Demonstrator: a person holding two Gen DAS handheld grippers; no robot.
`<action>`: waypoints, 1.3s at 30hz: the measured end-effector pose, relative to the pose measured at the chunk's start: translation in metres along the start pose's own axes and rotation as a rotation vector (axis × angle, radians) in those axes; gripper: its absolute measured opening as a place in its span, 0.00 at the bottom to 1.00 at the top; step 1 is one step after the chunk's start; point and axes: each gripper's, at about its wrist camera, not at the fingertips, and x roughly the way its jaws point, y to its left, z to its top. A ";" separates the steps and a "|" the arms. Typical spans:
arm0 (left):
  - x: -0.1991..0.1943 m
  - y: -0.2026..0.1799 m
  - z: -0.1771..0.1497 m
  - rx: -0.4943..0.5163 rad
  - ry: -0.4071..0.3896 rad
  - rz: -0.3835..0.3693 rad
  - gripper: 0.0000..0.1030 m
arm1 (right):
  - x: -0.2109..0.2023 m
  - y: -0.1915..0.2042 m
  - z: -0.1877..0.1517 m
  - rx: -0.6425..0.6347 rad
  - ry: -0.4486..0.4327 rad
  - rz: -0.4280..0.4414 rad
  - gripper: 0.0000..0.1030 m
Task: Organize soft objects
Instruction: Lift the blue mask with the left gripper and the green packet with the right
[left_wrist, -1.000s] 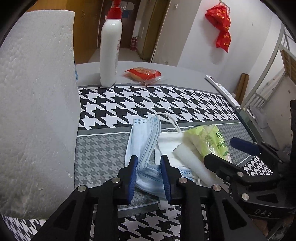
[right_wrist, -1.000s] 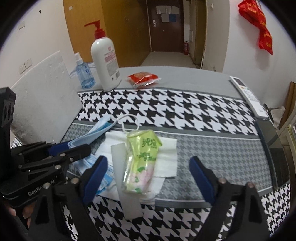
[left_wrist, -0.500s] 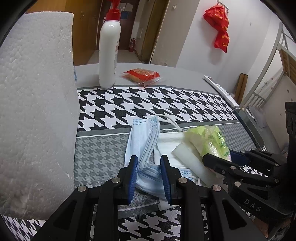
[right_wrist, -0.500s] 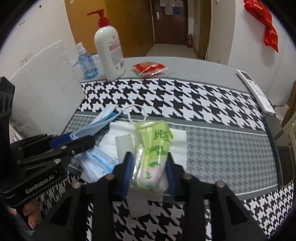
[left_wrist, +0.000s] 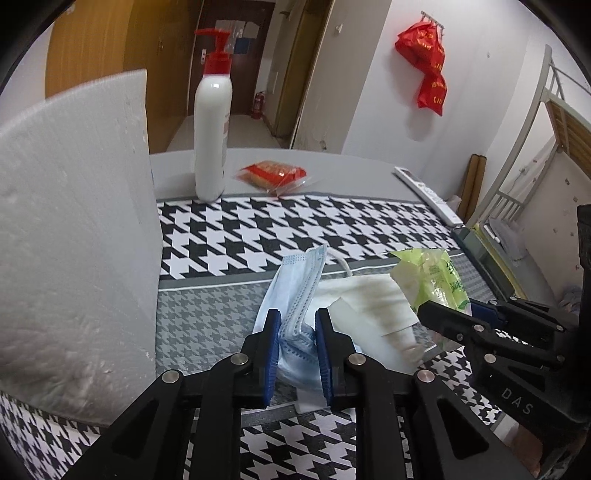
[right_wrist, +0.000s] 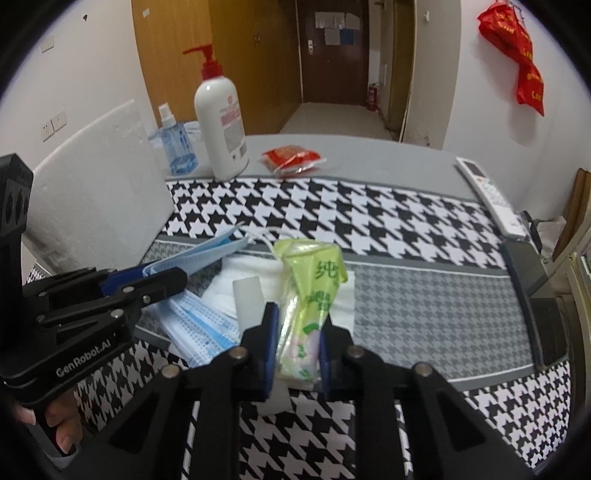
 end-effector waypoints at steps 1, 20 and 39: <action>-0.002 -0.001 0.000 0.001 -0.006 0.001 0.19 | -0.003 -0.001 0.000 0.006 -0.005 -0.002 0.22; -0.049 -0.031 0.006 0.064 -0.118 0.014 0.12 | -0.054 -0.014 -0.015 0.056 -0.103 -0.027 0.22; -0.091 -0.054 0.021 0.114 -0.234 0.041 0.12 | -0.095 -0.023 -0.022 0.073 -0.203 -0.030 0.22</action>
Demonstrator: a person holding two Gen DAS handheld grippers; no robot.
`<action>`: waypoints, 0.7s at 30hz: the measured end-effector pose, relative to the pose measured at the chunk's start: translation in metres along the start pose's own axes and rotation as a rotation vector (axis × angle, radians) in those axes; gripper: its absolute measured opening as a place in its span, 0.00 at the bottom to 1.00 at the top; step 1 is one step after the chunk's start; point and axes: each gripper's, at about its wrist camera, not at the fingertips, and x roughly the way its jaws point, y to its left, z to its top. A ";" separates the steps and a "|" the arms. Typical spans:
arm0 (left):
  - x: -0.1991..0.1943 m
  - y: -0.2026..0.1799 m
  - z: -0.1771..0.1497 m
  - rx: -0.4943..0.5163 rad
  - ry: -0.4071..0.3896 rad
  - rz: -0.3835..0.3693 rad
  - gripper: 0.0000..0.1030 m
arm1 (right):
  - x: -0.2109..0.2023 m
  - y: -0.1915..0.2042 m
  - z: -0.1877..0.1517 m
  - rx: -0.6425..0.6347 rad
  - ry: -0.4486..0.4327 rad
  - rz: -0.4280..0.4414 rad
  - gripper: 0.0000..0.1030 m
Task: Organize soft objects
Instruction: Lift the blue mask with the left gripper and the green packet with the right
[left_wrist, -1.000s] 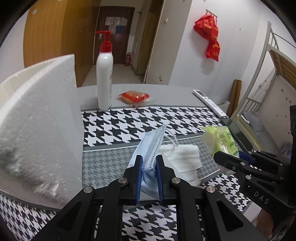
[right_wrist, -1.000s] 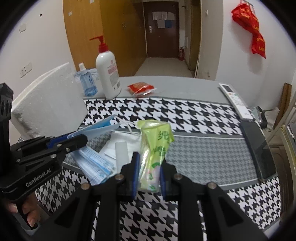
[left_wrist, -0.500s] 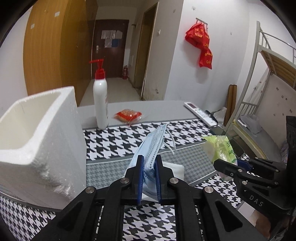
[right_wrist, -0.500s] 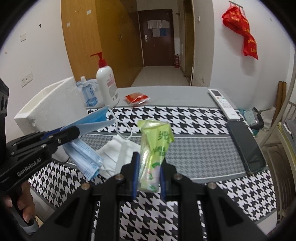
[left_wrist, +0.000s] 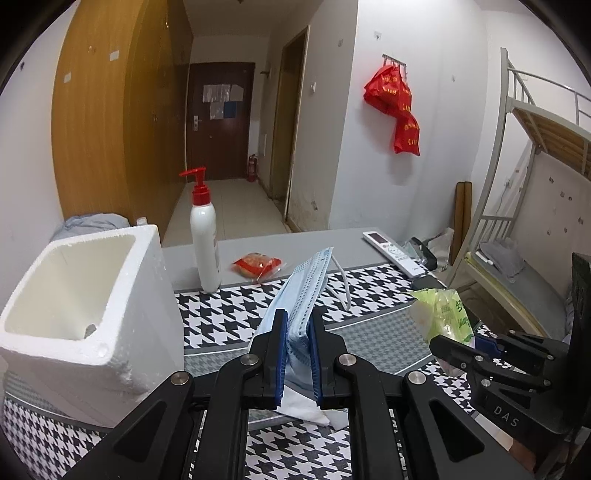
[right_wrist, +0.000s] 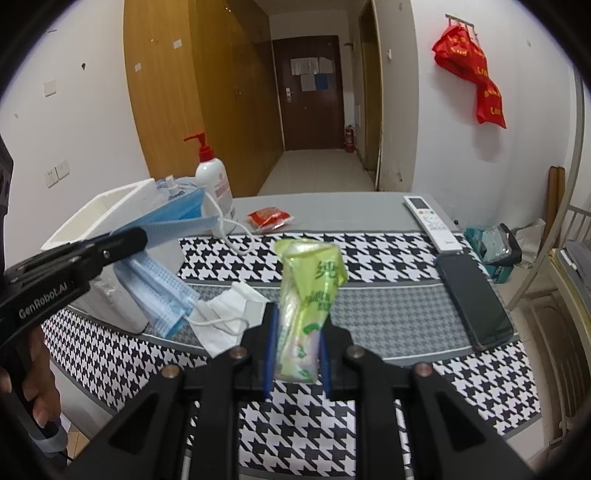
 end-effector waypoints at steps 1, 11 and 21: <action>-0.001 -0.001 0.000 0.003 -0.002 0.000 0.12 | -0.002 -0.001 0.000 0.001 -0.004 -0.001 0.22; -0.019 -0.004 0.007 0.012 -0.045 -0.006 0.12 | -0.022 0.002 0.006 0.003 -0.059 0.004 0.22; -0.033 0.005 0.013 0.020 -0.075 -0.001 0.12 | -0.035 0.014 0.014 -0.003 -0.114 0.005 0.22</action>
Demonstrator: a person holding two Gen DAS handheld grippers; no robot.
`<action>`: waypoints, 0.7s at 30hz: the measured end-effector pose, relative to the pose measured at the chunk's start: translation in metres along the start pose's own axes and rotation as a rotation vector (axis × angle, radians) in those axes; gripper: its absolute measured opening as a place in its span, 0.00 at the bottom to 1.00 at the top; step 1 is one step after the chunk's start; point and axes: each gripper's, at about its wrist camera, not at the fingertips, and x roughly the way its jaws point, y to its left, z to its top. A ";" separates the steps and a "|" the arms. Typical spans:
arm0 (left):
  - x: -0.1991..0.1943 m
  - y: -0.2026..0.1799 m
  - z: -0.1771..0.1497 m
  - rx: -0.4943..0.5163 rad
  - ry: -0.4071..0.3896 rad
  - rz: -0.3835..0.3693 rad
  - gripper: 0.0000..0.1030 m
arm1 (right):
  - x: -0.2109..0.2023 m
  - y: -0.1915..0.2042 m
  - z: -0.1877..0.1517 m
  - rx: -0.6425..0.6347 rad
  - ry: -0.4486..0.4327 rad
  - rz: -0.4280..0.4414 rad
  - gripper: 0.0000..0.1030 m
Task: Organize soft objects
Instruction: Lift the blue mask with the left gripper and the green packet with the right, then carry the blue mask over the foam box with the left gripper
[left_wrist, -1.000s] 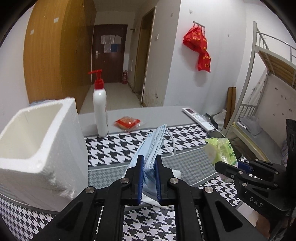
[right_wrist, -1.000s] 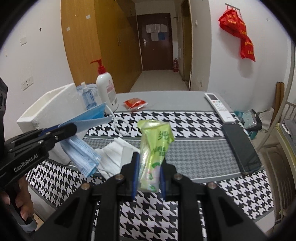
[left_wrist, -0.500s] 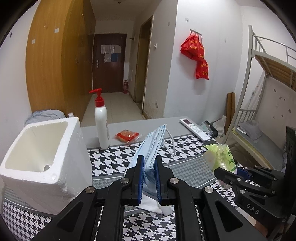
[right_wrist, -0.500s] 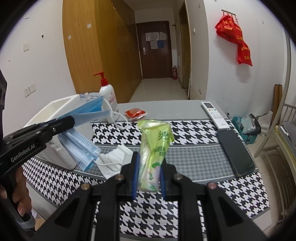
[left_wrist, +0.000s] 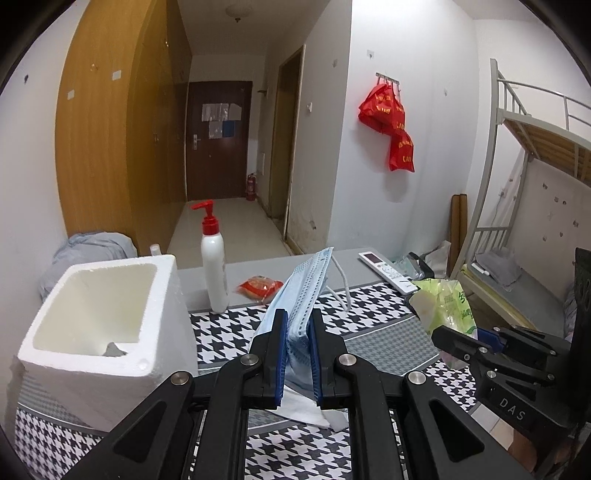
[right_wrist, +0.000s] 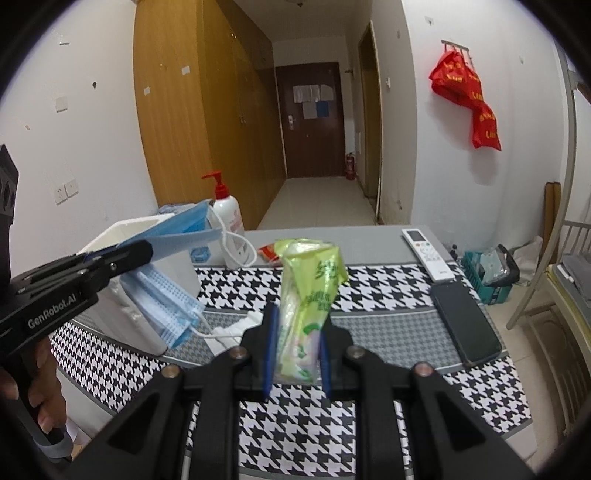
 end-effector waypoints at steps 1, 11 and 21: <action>-0.001 0.002 0.000 -0.002 -0.003 0.001 0.12 | 0.000 0.002 0.001 -0.002 -0.005 0.002 0.22; -0.017 0.016 0.003 -0.009 -0.025 0.013 0.12 | -0.001 0.024 0.008 -0.024 -0.021 0.024 0.22; -0.035 0.038 0.006 -0.029 -0.063 0.055 0.12 | 0.002 0.050 0.020 -0.060 -0.046 0.070 0.22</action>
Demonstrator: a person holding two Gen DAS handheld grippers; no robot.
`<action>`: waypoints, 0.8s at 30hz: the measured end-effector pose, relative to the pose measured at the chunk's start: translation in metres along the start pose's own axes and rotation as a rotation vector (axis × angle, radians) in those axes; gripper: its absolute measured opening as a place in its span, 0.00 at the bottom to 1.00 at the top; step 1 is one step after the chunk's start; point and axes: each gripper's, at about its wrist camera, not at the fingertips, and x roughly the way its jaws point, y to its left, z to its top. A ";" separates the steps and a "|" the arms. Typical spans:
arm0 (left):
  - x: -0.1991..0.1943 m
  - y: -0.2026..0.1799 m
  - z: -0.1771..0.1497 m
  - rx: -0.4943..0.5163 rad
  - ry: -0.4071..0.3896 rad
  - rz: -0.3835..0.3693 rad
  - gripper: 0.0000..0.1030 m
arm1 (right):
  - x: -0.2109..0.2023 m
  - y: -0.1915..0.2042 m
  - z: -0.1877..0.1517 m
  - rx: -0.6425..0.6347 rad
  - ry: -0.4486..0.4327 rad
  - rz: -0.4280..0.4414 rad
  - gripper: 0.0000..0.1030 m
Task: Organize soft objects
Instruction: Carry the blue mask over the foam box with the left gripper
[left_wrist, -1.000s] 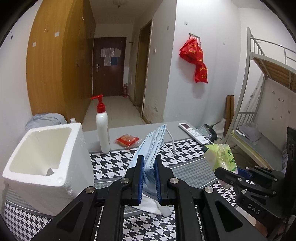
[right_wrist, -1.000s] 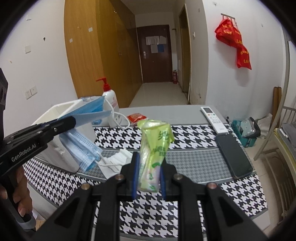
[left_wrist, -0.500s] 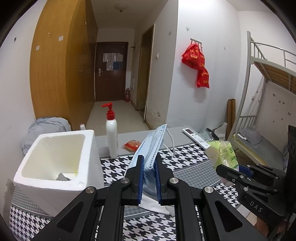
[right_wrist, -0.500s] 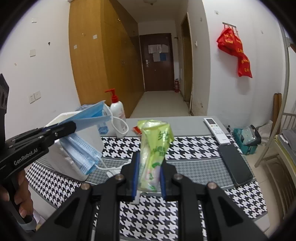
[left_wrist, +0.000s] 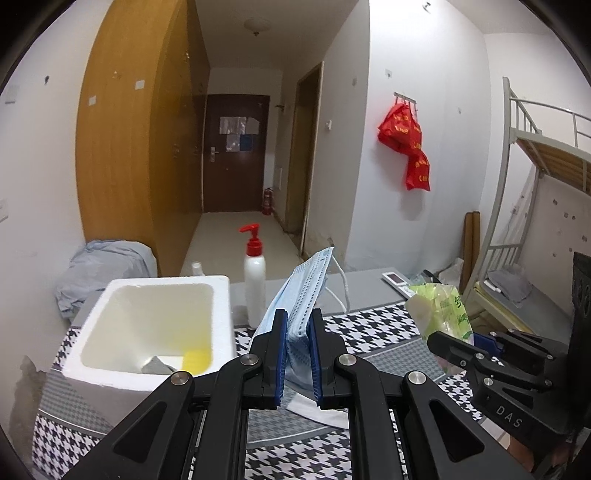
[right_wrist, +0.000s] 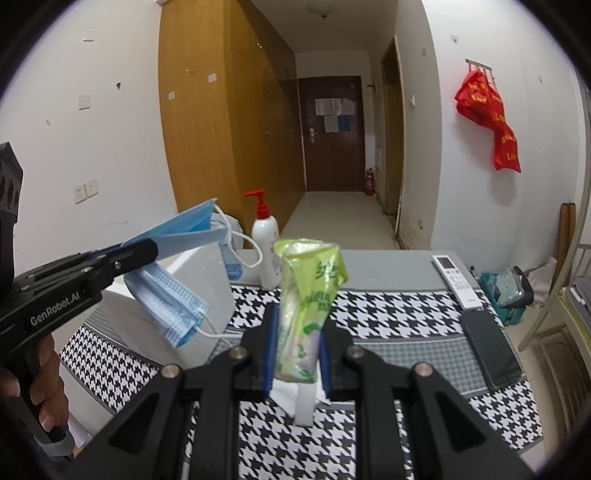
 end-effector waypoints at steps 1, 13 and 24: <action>-0.001 0.003 0.001 -0.004 -0.004 0.003 0.12 | 0.001 0.003 0.001 -0.003 -0.001 0.004 0.22; -0.015 0.037 0.006 -0.048 -0.037 0.058 0.12 | 0.015 0.038 0.014 -0.053 -0.015 0.065 0.22; -0.032 0.085 0.008 -0.106 -0.069 0.132 0.12 | 0.029 0.073 0.020 -0.093 -0.014 0.142 0.22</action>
